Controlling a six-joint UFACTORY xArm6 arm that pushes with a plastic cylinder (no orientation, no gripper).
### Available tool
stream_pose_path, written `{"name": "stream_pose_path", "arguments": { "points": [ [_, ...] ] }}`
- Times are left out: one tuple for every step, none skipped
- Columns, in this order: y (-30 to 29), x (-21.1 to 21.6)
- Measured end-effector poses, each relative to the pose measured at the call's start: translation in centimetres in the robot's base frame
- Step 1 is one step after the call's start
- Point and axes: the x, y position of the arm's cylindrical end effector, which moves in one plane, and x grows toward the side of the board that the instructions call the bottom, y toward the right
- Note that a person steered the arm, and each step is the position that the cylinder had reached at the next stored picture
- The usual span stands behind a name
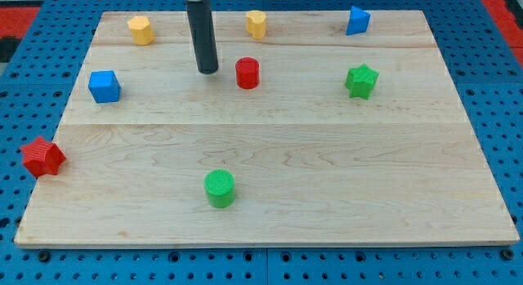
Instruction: Push the red star to the bottom right of the board
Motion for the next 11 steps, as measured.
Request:
{"name": "stream_pose_path", "arguments": {
  "points": [
    [0.3, 4.5],
    [1.1, 7.9],
    [2.2, 10.4],
    [1.2, 14.9],
    [-4.3, 17.8],
    [-10.7, 19.4],
    [-14.6, 21.9],
    [-17.7, 23.4],
    [-22.2, 23.3],
    [-22.2, 23.3],
    [-22.3, 22.5]
  ]
}}
